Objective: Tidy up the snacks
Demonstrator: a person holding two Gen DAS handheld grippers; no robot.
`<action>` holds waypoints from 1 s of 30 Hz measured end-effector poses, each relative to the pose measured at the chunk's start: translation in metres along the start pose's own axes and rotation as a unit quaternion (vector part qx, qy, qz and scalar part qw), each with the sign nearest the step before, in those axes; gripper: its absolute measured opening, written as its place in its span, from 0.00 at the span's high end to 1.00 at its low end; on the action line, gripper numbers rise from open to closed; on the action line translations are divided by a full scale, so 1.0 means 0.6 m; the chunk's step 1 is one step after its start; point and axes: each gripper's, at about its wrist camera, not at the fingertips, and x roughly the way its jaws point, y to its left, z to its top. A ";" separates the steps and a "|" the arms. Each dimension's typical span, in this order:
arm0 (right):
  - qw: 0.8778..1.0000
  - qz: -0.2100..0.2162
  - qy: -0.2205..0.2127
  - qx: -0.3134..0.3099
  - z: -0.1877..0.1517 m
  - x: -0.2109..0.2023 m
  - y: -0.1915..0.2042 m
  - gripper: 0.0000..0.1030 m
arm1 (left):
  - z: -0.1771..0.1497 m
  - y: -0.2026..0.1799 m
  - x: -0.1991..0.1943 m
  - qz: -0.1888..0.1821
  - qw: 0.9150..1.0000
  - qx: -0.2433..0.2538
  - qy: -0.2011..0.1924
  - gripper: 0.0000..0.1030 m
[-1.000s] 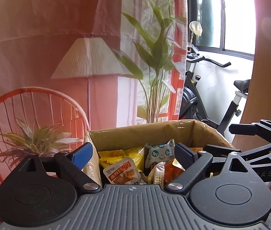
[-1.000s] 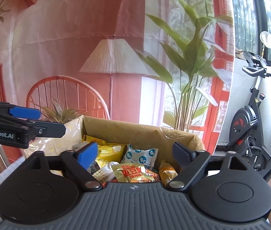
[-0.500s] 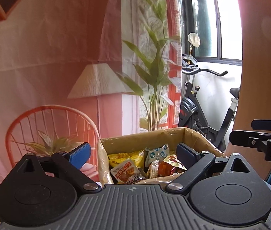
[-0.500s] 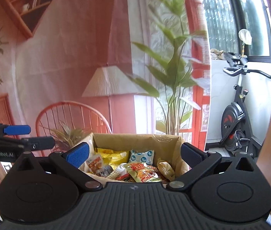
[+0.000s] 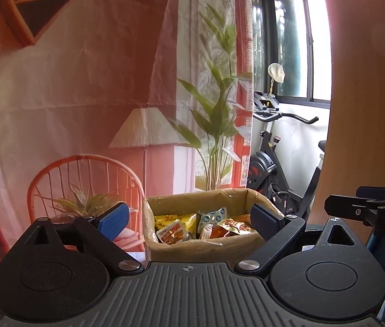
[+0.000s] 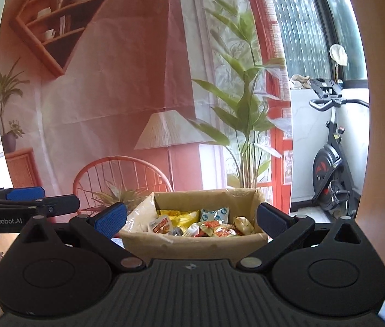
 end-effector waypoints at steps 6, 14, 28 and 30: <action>1.000 -0.009 0.005 0.001 0.002 -0.015 0.000 0.00 | 0.005 -0.001 -0.015 0.015 1.000 0.005 -0.010 0.06; 1.000 -0.010 0.007 0.003 0.001 -0.015 -0.003 0.00 | -0.002 0.006 -0.011 0.023 1.000 -0.012 0.003 0.06; 1.000 -0.011 0.012 0.004 0.000 -0.011 -0.002 0.00 | -0.006 0.011 -0.012 0.038 0.999 -0.019 0.009 0.06; 1.000 -0.011 0.012 0.004 -0.001 -0.011 -0.001 0.00 | -0.006 0.011 -0.012 0.039 0.999 -0.018 0.009 0.06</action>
